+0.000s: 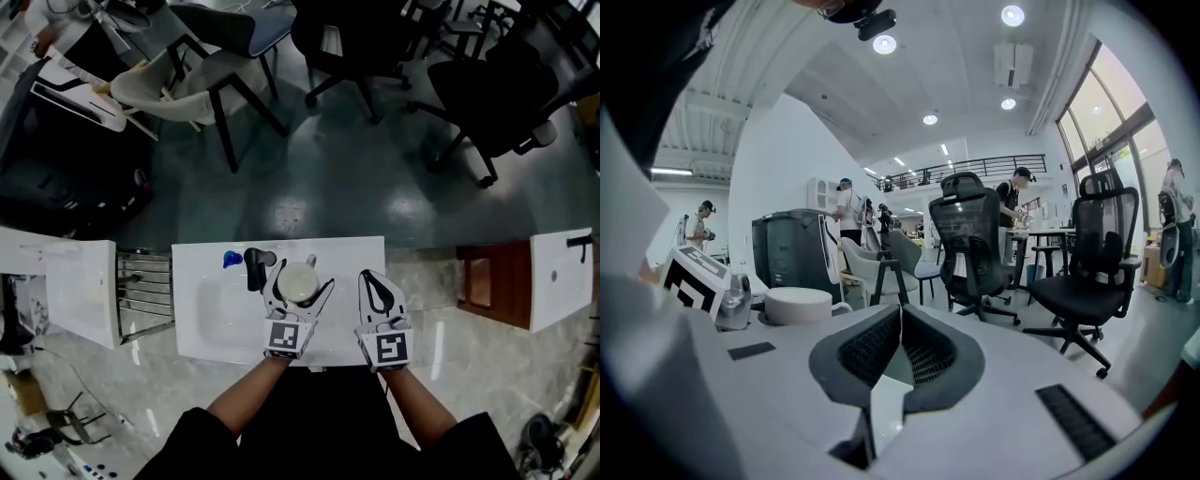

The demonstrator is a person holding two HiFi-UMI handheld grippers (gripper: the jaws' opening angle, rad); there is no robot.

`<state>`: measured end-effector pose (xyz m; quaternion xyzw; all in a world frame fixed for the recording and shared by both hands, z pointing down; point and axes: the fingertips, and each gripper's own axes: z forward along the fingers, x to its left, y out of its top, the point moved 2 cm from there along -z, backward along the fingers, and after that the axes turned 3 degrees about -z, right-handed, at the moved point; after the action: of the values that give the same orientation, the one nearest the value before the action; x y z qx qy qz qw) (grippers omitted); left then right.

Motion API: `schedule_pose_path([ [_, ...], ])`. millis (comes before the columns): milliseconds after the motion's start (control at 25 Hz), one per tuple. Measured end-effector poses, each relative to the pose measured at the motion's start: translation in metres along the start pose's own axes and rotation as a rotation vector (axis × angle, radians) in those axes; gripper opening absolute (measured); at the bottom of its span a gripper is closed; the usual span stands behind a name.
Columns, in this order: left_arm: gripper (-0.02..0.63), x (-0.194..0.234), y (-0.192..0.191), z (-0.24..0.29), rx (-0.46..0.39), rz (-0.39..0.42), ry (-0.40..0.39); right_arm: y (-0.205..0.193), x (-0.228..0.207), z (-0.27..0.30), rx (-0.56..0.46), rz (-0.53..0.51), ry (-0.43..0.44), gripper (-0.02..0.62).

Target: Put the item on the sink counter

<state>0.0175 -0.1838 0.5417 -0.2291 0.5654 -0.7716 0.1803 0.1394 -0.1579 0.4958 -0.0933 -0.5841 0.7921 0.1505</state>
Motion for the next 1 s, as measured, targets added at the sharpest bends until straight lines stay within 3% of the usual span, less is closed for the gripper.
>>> schedule_pose_path([
  [80, 0.458, 0.003, -0.005, 0.002, 0.004, 0.006, -0.005, 0.0, 0.004, 0.003, 0.004, -0.008, -0.01, 0.032],
  [280, 0.459, 0.005, -0.013, 0.024, 0.012, 0.021, -0.012, -0.003, 0.007, 0.007, 0.063, 0.088, -0.014, 0.032],
  [520, 0.458, 0.017, -0.037, 0.055, 0.049, 0.034, 0.042, -0.026, -0.001, 0.024, 0.115, 0.056, 0.023, 0.032],
  [680, 0.458, 0.026, -0.065, 0.068, 0.089, 0.092, 0.051, -0.034, -0.005, 0.042, 0.092, 0.027, 0.053, 0.032],
  [880, 0.457, 0.038, -0.094, 0.083, 0.083, 0.023, 0.08, -0.047, -0.01, 0.052, 0.102, -0.039, 0.083, 0.032],
  [1000, 0.457, 0.042, -0.107, 0.091, 0.094, 0.002, 0.088, -0.06, -0.015, 0.057, 0.129, 0.006, 0.089, 0.032],
])
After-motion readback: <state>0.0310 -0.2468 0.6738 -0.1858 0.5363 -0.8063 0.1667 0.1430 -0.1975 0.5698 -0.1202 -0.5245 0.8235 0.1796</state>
